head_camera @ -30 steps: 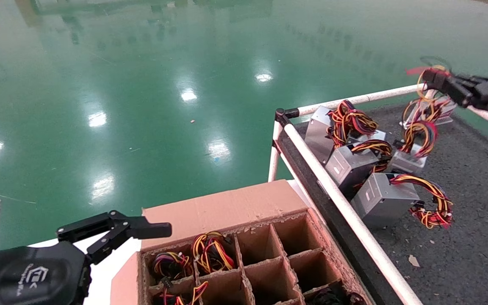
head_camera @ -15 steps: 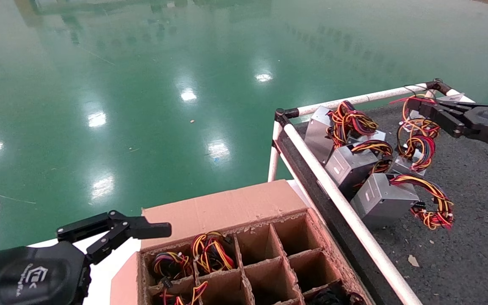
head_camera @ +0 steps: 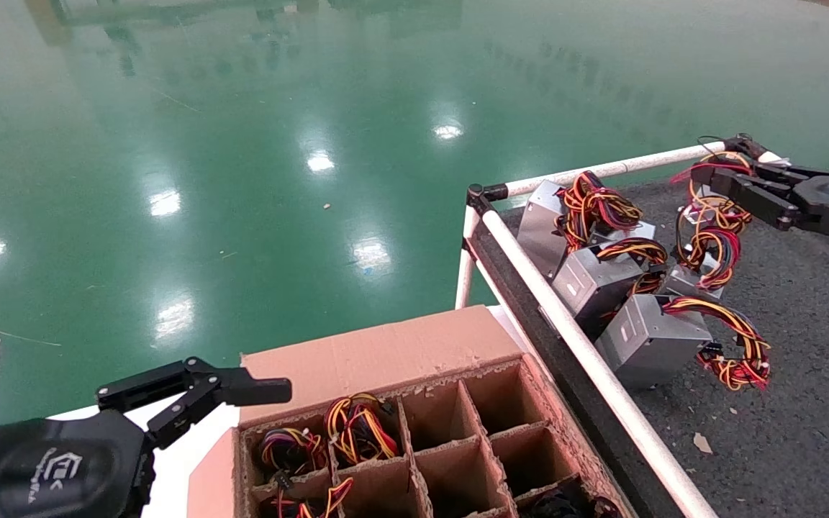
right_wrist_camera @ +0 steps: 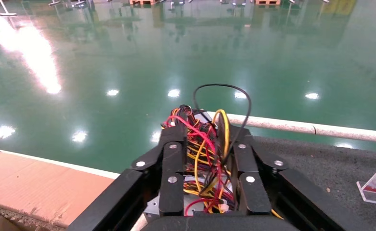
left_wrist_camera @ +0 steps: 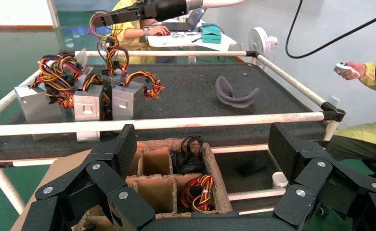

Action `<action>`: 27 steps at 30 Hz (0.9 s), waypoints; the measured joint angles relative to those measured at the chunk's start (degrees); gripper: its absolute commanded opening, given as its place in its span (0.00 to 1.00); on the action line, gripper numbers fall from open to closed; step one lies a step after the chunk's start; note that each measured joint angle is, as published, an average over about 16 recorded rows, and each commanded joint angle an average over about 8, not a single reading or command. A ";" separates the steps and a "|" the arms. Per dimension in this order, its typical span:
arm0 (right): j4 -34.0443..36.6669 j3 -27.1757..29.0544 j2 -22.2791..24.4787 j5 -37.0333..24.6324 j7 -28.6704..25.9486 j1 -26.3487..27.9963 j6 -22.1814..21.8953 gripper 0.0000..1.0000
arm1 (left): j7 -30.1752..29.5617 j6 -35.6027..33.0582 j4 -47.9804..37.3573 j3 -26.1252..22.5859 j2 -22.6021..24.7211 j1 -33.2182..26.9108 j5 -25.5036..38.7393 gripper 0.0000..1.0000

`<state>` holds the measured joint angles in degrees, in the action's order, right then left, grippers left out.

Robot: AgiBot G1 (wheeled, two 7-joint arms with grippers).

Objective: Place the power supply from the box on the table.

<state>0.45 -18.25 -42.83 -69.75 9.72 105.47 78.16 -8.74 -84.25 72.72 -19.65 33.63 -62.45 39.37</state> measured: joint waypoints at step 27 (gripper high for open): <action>-1.08 -0.02 0.73 -0.01 -1.68 2.52 1.11 1.00 | 0.01 -0.01 -0.02 -0.02 0.00 -0.01 -0.01 1.00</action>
<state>-0.63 -18.27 -42.09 -69.76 8.03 107.99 79.27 -8.72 -84.26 72.70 -19.67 33.63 -62.46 39.36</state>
